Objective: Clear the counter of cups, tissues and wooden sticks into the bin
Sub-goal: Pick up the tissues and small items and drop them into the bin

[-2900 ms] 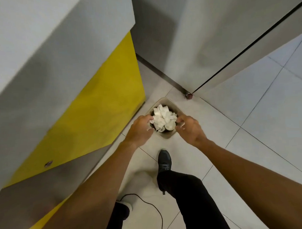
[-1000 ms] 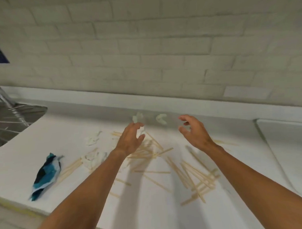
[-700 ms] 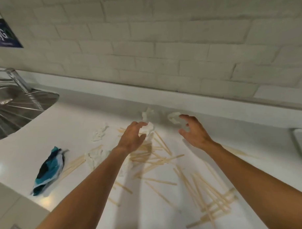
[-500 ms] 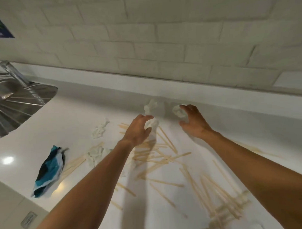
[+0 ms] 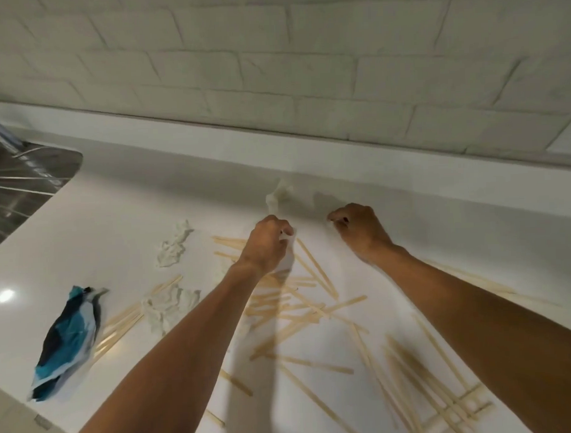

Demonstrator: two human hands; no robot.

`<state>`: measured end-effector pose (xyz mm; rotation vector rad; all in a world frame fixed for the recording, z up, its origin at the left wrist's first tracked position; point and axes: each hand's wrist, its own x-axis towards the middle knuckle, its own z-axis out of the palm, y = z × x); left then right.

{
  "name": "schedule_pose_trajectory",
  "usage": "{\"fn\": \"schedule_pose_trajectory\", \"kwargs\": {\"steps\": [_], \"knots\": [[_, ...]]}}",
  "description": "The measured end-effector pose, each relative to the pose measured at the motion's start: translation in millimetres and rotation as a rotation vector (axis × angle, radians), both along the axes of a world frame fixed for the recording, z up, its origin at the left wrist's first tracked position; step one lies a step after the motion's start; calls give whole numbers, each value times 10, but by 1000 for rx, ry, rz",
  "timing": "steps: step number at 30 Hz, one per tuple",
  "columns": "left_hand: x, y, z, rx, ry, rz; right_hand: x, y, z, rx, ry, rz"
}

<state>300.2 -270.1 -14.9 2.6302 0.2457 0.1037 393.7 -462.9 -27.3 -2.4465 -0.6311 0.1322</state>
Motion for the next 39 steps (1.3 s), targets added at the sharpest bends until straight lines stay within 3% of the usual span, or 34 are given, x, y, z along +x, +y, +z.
{"fn": "schedule_pose_trajectory", "kwargs": {"steps": [6, 11, 18, 29, 39], "knots": [[-157, -55, 142, -139, -107, 12, -284, -267, 195, 79, 154, -62], [-478, -40, 358, -309, -202, -11, -684, -417, 440, 196, 111, -146], [-1122, -145, 689, -370, -261, -138, -1539, -613, 687, 328, 11, -234], [-1919, -1122, 545, -467, -174, -459, -3195, -1497, 729, 386, -34, -557], [-2534, -2821, 351, -505, 34, -866, -4684, -2993, 473, 456, -117, -1027]]}}
